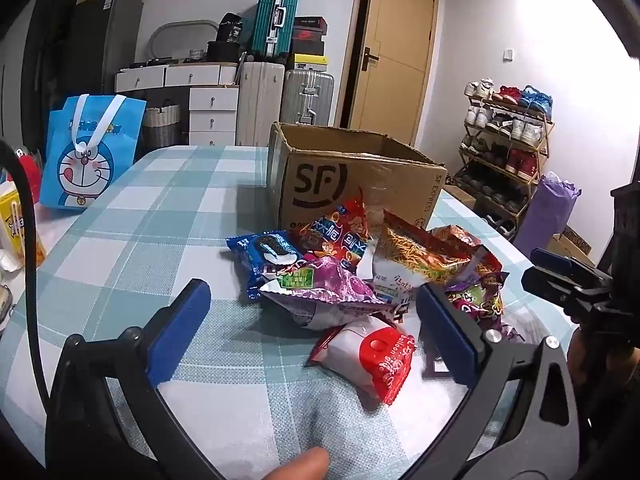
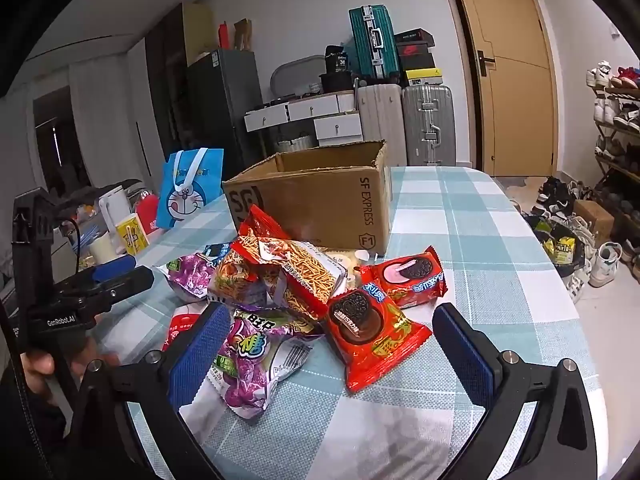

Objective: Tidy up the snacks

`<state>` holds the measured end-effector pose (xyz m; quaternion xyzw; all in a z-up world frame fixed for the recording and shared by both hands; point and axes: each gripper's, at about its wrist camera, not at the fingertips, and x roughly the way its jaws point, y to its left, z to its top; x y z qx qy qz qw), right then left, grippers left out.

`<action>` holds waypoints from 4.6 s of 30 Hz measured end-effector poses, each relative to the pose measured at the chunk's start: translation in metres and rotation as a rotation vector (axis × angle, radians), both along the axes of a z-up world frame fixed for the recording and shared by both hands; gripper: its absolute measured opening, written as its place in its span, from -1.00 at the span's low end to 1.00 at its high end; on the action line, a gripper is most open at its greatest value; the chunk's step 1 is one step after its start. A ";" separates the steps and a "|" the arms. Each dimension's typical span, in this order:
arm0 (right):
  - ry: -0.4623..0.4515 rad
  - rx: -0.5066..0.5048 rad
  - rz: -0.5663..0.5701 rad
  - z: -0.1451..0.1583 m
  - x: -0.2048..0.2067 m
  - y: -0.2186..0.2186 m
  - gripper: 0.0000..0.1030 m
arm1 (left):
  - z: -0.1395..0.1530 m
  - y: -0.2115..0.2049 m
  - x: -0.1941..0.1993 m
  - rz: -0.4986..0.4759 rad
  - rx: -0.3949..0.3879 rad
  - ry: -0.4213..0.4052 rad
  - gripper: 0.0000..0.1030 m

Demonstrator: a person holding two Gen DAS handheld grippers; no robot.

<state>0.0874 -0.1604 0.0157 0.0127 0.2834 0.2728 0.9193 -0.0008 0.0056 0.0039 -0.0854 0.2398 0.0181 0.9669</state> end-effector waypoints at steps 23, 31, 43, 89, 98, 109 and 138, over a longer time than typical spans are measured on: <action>0.001 0.008 0.010 0.002 -0.004 -0.023 1.00 | 0.000 -0.004 -0.002 0.001 0.020 -0.001 0.99; 0.000 0.000 0.007 0.002 -0.004 -0.023 1.00 | 0.000 -0.004 -0.002 0.000 0.023 -0.002 0.99; 0.005 0.000 0.002 0.003 -0.004 -0.024 1.00 | 0.001 -0.004 -0.003 -0.004 0.024 -0.002 0.99; 0.261 -0.021 0.140 -0.021 0.000 0.026 0.92 | -0.007 0.005 0.024 0.023 0.021 0.103 0.99; 0.351 -0.072 0.148 -0.038 0.016 0.045 0.67 | -0.018 0.006 0.047 -0.021 0.002 0.208 0.99; 0.348 -0.089 0.158 -0.037 0.025 0.060 0.24 | -0.021 0.010 0.073 -0.039 -0.070 0.260 0.96; 0.250 0.025 0.163 -0.022 -0.010 0.016 -0.30 | -0.041 0.024 0.094 -0.077 -0.273 0.361 0.02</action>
